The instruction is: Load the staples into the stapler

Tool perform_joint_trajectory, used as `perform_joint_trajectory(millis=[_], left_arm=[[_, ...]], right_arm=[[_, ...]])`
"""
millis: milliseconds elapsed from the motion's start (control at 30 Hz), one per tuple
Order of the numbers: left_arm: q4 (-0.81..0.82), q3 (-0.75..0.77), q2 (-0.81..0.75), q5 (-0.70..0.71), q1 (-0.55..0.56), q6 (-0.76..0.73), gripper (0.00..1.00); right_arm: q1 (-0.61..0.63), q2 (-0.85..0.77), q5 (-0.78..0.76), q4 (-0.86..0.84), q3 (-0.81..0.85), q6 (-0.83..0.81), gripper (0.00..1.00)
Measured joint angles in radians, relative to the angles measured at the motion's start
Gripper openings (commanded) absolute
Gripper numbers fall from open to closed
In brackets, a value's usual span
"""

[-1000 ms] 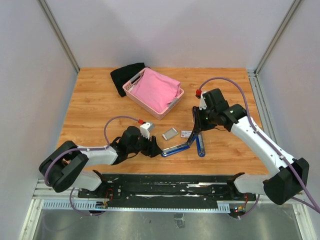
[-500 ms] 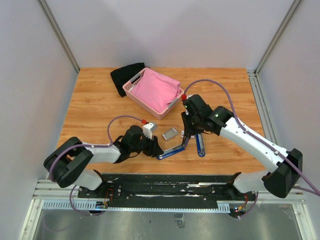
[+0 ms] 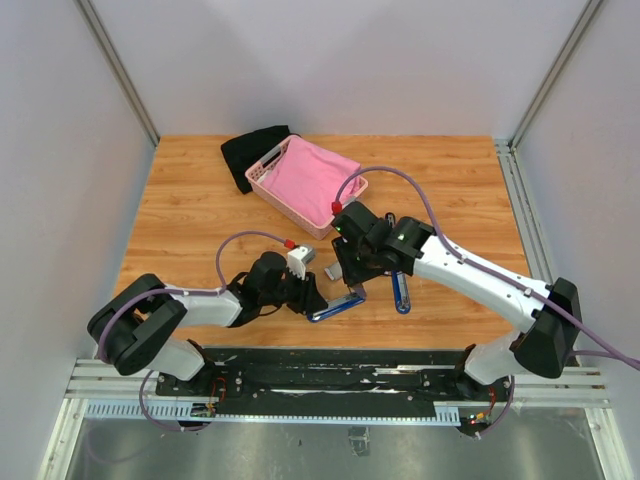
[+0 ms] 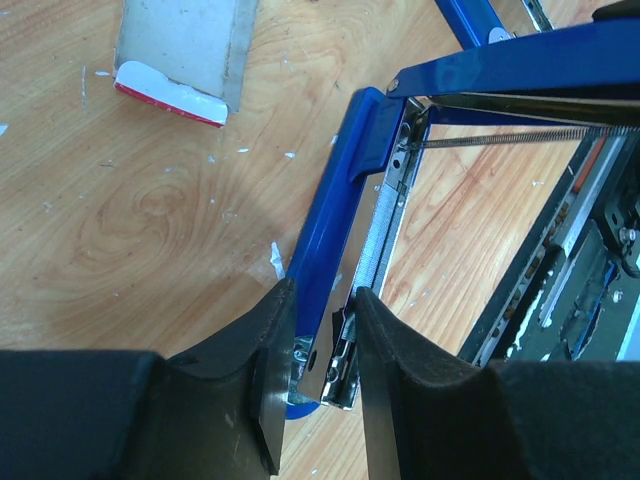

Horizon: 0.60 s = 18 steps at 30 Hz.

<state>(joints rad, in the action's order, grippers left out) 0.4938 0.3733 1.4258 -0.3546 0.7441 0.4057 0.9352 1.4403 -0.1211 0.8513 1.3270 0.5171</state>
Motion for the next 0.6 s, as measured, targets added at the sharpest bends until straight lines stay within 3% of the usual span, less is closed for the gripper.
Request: perform_joint_trajectory(millis=[300, 600], left_arm=[[0.010, -0.012, -0.008, 0.005, 0.000, 0.003, 0.38], [-0.031, -0.063, -0.125, 0.079, 0.003, 0.002, 0.52]], right_arm=[[0.008, 0.005, 0.050, -0.014, 0.000, 0.021, 0.49], [0.005, -0.016, 0.047, -0.021, 0.000, 0.026, 0.51]])
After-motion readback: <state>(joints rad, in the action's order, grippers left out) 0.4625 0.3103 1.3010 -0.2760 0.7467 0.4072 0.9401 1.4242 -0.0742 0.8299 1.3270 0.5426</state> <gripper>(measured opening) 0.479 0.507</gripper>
